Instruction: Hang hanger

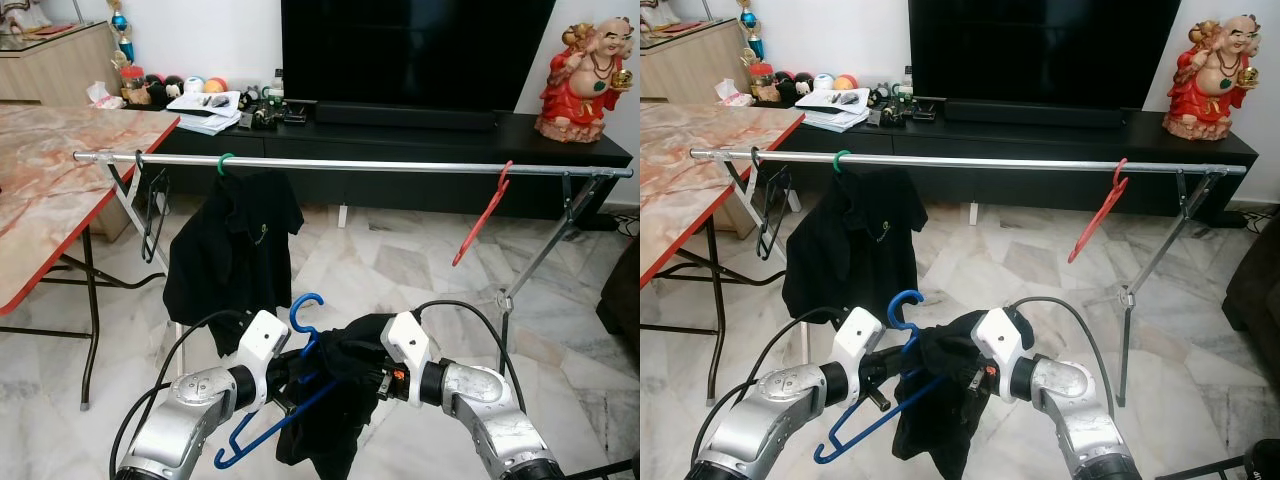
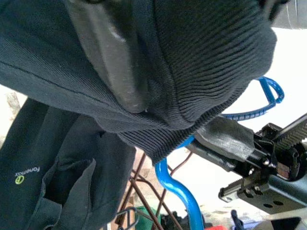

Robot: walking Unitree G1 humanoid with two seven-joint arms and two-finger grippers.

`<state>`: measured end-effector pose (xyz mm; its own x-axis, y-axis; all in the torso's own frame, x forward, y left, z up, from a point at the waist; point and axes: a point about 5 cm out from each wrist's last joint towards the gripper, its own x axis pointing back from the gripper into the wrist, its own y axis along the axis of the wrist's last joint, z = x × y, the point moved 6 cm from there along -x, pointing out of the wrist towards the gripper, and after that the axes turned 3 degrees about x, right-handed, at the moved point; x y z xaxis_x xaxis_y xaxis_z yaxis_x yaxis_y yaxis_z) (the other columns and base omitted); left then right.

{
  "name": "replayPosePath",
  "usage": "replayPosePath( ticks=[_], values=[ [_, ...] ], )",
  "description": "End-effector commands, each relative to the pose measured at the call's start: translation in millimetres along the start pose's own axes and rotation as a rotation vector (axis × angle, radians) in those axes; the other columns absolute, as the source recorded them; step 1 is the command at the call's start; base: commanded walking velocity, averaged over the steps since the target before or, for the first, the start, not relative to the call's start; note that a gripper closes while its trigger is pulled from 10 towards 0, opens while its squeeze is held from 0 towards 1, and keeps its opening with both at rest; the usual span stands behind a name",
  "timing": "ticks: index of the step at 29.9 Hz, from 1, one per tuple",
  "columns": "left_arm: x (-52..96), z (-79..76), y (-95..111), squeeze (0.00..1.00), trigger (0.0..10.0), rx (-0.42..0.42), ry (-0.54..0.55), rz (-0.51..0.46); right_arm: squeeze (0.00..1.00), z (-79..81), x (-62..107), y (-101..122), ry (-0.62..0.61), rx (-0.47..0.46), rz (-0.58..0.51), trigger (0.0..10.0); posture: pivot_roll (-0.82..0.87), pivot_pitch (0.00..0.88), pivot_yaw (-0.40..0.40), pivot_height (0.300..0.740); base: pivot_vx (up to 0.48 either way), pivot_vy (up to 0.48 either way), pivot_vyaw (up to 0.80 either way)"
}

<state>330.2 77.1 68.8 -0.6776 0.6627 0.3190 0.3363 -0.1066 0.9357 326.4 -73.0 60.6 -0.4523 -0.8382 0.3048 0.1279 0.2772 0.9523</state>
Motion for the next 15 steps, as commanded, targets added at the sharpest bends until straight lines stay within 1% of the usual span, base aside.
replayPosePath(
  ticks=[1,4,6,7,9,10,12,15],
  values=[
    [1.8,11.4,29,0.00,10.0,-0.029,0.048,-0.100,1.00,10.9,-2.6,-6,0.044,0.022,0.035,10.0,0.16,0.000,-0.044,0.740,0.000,0.000,0.00],
    [0.3,12.9,30,0.00,10.0,-0.024,0.061,-0.110,1.00,14.1,-1.4,-11,0.055,0.025,0.053,10.0,0.16,0.000,-0.047,0.740,0.000,0.000,0.00],
    [0.0,13.4,31,0.00,10.0,-0.024,0.067,-0.113,1.00,15.1,-0.2,-16,0.059,0.042,0.086,10.0,0.16,0.000,-0.051,0.740,0.000,0.000,0.00],
    [0.3,14.2,31,0.00,10.0,-0.020,0.073,-0.119,1.00,15.6,1.9,-23,0.062,0.049,0.118,10.0,0.16,0.000,-0.053,0.740,0.000,0.000,0.00],
    [0.3,14.7,32,0.00,10.0,-0.019,0.076,-0.122,1.00,15.8,2.9,-26,0.063,0.053,0.133,10.0,0.16,0.000,-0.053,0.740,0.000,0.000,0.00],
    [0.8,15.5,32,0.00,10.0,-0.018,0.078,-0.124,1.00,17.7,4.0,-31,0.074,0.070,0.164,10.0,0.16,0.000,-0.053,0.740,0.000,0.000,0.00],
    [1.5,17.8,31,0.00,10.0,-0.016,0.089,-0.127,1.00,20.3,4.8,-35,0.086,0.079,0.184,10.0,0.16,0.000,-0.053,0.740,0.000,0.000,0.00],
    [1.2,19.2,32,0.00,10.0,-0.015,0.099,-0.134,1.00,19.0,5.8,-42,0.071,0.089,0.217,10.0,0.15,0.002,-0.058,0.740,0.000,0.000,0.00]
  ],
)
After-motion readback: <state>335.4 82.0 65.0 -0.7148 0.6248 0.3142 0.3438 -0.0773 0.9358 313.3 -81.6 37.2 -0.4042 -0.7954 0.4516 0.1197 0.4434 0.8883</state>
